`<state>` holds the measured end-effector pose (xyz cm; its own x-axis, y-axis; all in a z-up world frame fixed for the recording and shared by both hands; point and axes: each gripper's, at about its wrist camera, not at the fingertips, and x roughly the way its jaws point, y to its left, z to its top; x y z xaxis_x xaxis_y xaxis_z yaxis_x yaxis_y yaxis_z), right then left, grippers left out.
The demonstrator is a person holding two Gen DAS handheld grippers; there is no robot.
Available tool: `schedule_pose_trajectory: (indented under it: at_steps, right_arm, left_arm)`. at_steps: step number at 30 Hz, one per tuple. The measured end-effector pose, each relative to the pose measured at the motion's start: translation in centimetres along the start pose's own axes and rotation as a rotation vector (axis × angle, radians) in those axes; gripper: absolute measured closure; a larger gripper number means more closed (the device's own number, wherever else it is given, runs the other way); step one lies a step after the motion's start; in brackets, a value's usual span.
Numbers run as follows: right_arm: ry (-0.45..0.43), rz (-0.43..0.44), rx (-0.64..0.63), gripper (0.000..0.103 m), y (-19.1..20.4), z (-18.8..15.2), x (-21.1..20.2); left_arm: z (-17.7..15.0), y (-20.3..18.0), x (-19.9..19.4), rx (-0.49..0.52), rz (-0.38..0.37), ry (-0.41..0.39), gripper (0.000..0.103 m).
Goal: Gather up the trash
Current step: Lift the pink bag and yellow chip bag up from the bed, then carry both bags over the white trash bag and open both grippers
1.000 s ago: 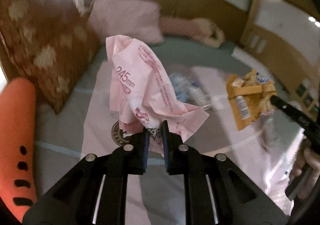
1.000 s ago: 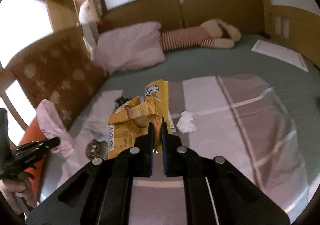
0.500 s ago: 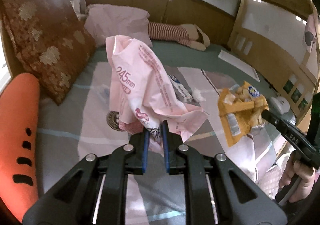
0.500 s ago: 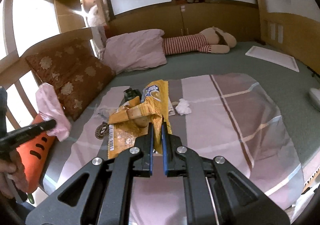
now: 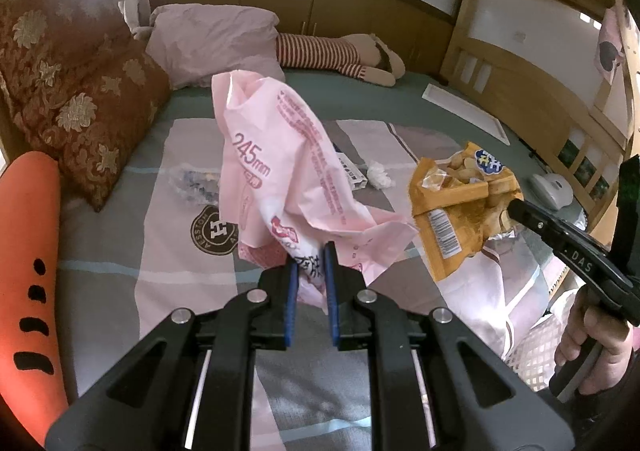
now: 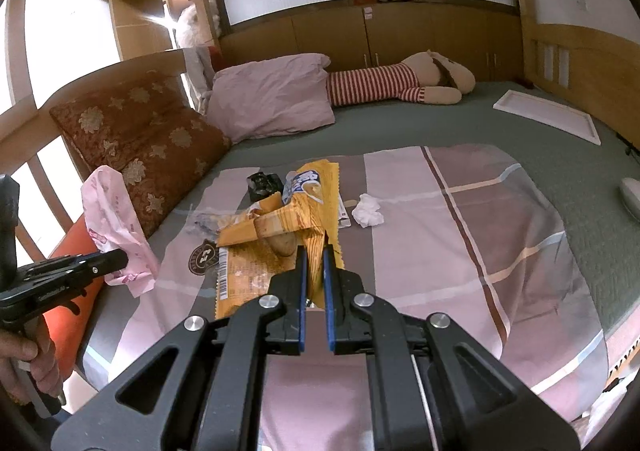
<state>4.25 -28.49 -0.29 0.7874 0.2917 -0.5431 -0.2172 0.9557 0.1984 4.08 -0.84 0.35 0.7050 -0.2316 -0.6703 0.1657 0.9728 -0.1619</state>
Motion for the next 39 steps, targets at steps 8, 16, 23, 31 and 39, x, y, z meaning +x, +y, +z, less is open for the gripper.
schedule_pose_trajectory:
  at_steps: [8,16,23,31,39]
  right_arm:
    - [0.000,-0.001,0.002,0.095,0.0,0.0,0.0]
    - [-0.063,-0.020,0.017,0.095,-0.6,0.5,-3.1]
    - [-0.178,-0.177,0.005,0.095,-6.0,-2.3,-15.6]
    - [-0.059,-0.525,0.186,0.095,-17.5,-12.8,-26.0]
    - [-0.047,-0.629,0.299,0.039,-21.1,-16.5,-28.8]
  left_arm:
    - [0.0,-0.1,0.2,0.003,0.000,0.008,0.090]
    - [-0.3,-0.4,1.2,0.002,-0.010,0.027,0.090]
    - [-0.7,-2.0,1.5,0.048,-0.045,0.035,0.090]
    - [-1.8,-7.8,0.8,0.145,-0.179,0.033,0.090]
    - [-5.0,-23.9,-0.8,0.394,-0.414,0.102,0.090]
